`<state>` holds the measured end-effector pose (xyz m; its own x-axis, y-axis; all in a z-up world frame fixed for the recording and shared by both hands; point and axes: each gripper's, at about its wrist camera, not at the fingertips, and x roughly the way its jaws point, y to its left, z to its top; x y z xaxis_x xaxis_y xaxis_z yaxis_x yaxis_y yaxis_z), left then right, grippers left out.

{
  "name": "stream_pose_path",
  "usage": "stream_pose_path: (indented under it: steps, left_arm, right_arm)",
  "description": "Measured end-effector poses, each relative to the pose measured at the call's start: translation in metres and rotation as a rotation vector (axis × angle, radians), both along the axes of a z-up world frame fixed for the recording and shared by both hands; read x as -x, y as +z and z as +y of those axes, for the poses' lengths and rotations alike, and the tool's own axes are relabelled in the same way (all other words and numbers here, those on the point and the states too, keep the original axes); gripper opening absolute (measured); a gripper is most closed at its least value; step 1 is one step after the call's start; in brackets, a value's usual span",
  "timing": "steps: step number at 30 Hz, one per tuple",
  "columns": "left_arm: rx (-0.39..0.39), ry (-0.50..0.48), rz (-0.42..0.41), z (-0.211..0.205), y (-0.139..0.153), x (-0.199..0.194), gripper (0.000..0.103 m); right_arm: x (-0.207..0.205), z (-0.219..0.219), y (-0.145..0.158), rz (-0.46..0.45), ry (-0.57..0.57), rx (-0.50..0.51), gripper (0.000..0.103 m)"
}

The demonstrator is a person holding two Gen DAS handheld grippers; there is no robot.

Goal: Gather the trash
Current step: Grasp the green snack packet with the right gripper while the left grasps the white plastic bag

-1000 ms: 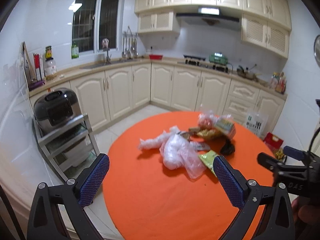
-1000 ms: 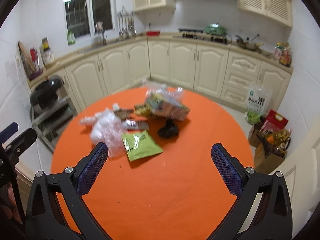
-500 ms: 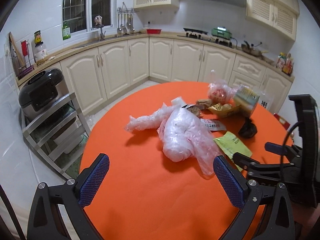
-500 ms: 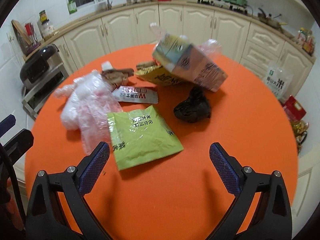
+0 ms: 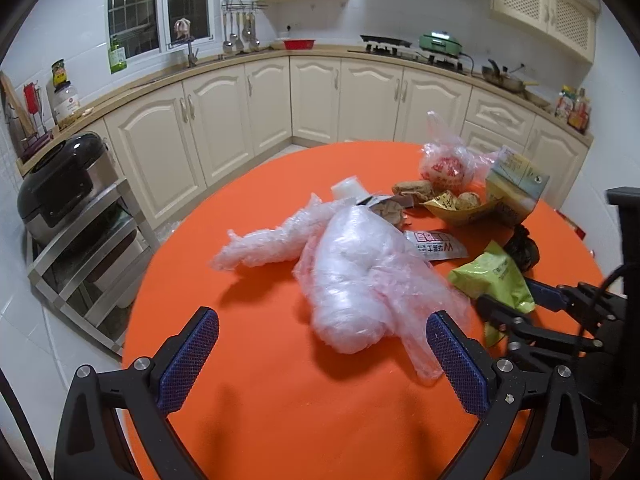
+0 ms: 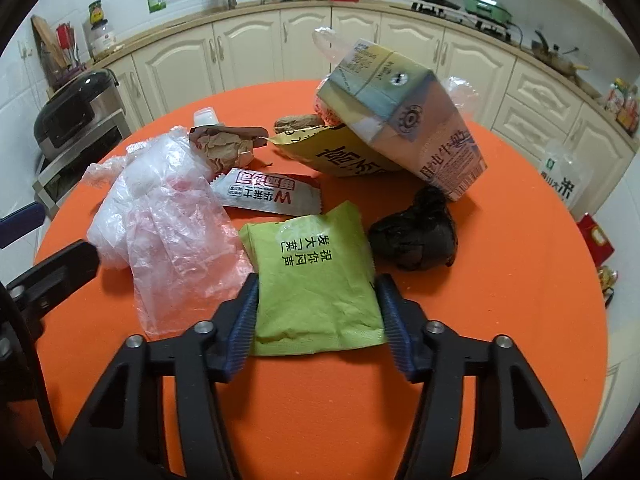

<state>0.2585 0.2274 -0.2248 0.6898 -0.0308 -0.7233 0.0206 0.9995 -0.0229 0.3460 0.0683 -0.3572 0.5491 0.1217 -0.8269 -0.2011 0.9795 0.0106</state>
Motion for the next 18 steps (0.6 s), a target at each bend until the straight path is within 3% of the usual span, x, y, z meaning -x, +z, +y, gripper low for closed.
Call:
stream_pose_path:
  steps: [1, 14, 15, 16, 18]
  left_arm:
    - [-0.002, -0.005, 0.003, -0.003, -0.002, -0.004, 0.102]
    - [-0.017, -0.035, 0.074, -0.034, -0.032, -0.074, 0.100]
    - [-0.017, -0.036, 0.079, -0.034, -0.033, -0.078, 0.096]
    - [0.003, -0.048, 0.087, -0.033, -0.036, -0.082, 0.083]
    - [0.039, -0.048, 0.078, -0.031, -0.036, -0.086, 0.074]
  right_arm:
    - [-0.001, -0.001, 0.001, 0.001, -0.001, -0.004, 0.032]
    - [0.003, -0.039, 0.005, 0.026, -0.045, -0.121, 0.027]
    - [0.003, -0.040, 0.005, 0.026, -0.046, -0.124, 0.027]
    - [0.003, -0.040, 0.006, 0.026, -0.046, -0.125, 0.027]
    - [0.003, -0.040, 0.007, 0.024, -0.045, -0.130, 0.027]
